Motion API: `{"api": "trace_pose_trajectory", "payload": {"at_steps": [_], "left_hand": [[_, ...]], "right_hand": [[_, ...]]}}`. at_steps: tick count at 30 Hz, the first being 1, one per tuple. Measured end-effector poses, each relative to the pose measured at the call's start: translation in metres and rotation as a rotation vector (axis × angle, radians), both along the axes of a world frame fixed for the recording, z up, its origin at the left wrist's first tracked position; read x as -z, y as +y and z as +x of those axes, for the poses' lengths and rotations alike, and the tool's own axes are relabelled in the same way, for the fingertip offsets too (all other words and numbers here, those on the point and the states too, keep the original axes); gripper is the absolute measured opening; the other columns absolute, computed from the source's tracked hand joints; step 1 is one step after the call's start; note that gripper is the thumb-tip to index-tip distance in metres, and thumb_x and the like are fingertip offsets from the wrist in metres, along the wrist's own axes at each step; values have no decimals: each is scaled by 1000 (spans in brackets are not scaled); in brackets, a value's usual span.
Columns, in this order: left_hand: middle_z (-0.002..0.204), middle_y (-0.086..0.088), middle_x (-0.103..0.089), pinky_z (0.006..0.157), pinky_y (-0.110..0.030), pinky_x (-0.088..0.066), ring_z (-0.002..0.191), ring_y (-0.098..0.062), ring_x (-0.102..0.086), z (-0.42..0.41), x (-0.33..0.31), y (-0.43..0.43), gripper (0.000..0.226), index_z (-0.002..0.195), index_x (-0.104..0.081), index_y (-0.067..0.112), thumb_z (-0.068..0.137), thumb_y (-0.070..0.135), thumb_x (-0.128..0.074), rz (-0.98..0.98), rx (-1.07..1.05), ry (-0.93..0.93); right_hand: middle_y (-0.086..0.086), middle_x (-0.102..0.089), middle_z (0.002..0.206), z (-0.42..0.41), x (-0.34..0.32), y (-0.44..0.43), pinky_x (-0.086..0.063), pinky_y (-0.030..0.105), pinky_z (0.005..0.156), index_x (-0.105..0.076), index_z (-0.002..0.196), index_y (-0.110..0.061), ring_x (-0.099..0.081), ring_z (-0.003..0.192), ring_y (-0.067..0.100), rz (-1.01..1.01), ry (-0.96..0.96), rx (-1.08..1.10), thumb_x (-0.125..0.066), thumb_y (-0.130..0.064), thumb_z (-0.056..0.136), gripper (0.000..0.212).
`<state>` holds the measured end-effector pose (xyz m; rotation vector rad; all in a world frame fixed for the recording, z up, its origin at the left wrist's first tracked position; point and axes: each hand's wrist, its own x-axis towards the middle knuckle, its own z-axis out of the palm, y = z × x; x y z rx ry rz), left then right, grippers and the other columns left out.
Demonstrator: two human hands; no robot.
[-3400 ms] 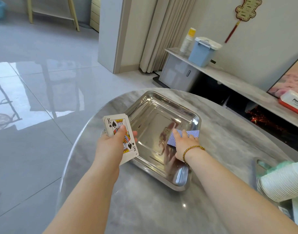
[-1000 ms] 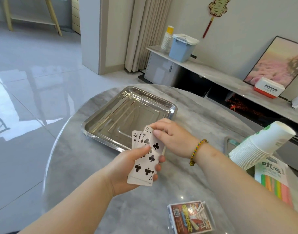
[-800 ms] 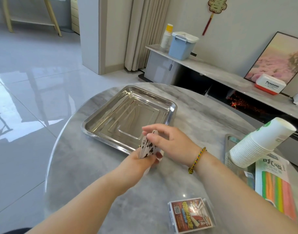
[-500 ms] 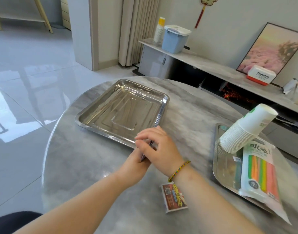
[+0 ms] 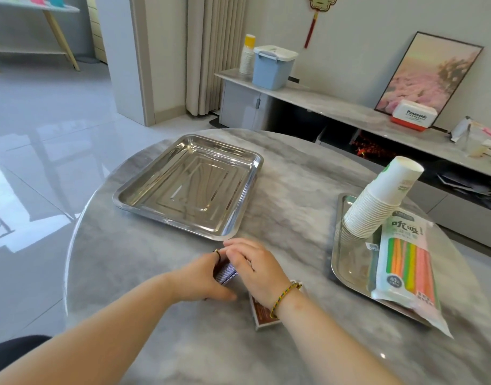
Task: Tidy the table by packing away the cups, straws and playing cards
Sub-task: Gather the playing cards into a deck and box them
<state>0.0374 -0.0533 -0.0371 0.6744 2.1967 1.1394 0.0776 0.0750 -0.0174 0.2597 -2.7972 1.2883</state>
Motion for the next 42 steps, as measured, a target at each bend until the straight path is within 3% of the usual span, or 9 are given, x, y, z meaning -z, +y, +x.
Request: {"api": "trace_pose_trajectory", "payload": {"at_steps": [3,7,12,17,20,23,28,35,42], "left_hand": [[63,11,-53,42,-14,-39,46,2,-49,5,-1,9,34,80,-49,35,62,16,-71,104,-51,65],[69,15,-60,57,-18,-48,59,3,-54,19,-14,28,39,86,-53,39,53,24,-66,284,-26,24],[81,17,-58,64,-6,-42,69,12,-56,44,-13,48,48,91,-50,30,62,3,-76,371,76,-47],[105,14,-58,79,-7,-42,92,14,-56,64,-4,70,61,114,-44,26,68,-1,-74,352,141,-180],[110,11,-55,84,-6,-40,97,10,-54,75,0,100,67,119,-41,25,65,11,-79,240,153,-46],[116,3,-55,96,-26,-41,108,-11,-51,81,4,137,74,122,-45,19,58,29,-81,101,182,218],[142,7,-35,116,-39,6,137,-10,-18,71,22,178,69,129,-46,25,67,48,-67,-295,308,615],[129,12,-46,112,-41,16,134,-5,-19,64,32,183,49,116,-55,34,70,49,-60,-304,317,575],[138,19,-37,112,-42,14,137,-6,-15,66,27,182,47,116,-54,32,73,49,-58,-339,345,607]], "right_hand": [[-7,-44,125,10,0,6,-18,-9,87,-56,115,-16,-38,118,1,-116,-34,65,-56,-17,87,28],[-21,-36,125,25,-12,17,-31,9,98,-44,101,-44,-40,116,-6,-289,-39,100,-67,-28,71,41],[-21,-42,107,52,-23,38,-27,-4,85,-49,87,-41,-39,99,-25,-222,57,59,-61,-27,65,28],[-18,-45,107,81,-25,78,-29,-1,89,-52,85,-38,-41,103,-20,-177,135,97,-63,-26,67,24],[-17,-45,108,97,-22,106,-28,0,90,-57,87,-30,-41,104,-18,-115,156,118,-65,-24,67,22],[-18,-41,113,107,-13,125,-27,-3,89,-61,90,-26,-37,106,-22,-85,154,142,-65,-22,68,23],[-25,-20,130,104,-2,158,-14,-11,88,-50,96,-44,-22,116,-25,-99,18,139,-61,-5,80,44],[-11,-7,149,97,13,167,-6,-13,85,-45,124,-24,-10,123,-13,-19,-83,79,-51,-15,87,39],[-9,-1,153,100,8,172,-15,14,103,-40,130,-29,-13,139,6,29,-141,111,-58,-26,84,50]]}}
